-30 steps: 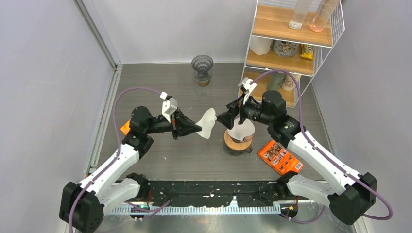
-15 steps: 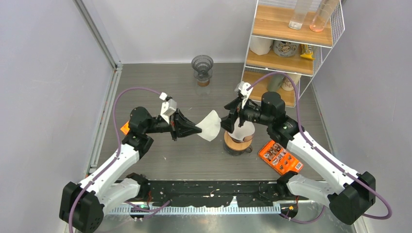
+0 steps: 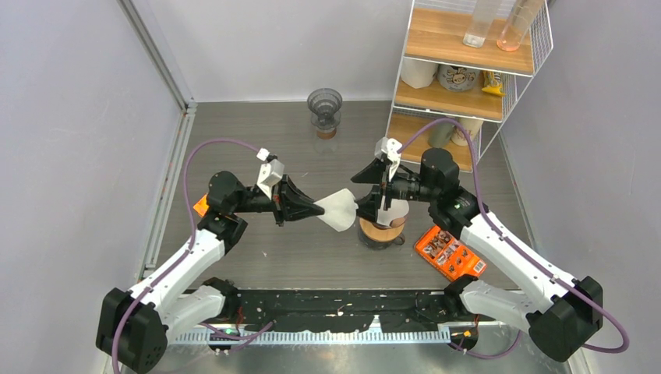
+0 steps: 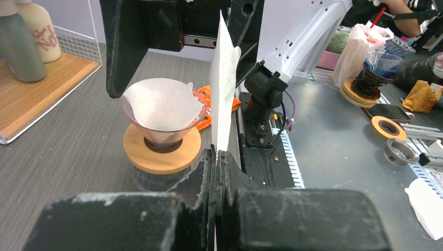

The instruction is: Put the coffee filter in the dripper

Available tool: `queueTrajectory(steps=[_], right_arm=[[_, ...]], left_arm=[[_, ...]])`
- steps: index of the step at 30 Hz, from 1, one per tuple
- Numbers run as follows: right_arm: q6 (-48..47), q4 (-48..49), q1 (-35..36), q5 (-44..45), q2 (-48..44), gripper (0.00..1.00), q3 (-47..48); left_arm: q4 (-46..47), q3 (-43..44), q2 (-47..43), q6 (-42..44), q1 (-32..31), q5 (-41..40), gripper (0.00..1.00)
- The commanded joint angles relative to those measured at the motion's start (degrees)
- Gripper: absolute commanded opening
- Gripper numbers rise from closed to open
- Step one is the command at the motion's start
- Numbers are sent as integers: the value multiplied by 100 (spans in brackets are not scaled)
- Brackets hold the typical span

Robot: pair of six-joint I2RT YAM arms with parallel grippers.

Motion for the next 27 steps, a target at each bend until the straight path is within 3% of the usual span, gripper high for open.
queueTrajectory(steps=[1, 8, 17, 27], right_arm=[[402, 604, 5, -464, 121, 97, 27], [644, 829, 108, -674, 436, 100, 102], [624, 904, 388, -947, 673, 92, 178], [906, 1425, 489, -893, 484, 75, 8]], left_arm=[[465, 84, 10, -137, -50, 154, 0], [679, 137, 105, -270, -115, 189, 0], [1002, 208, 281, -471, -124, 101, 0], [1141, 250, 426, -560, -124, 163, 0]])
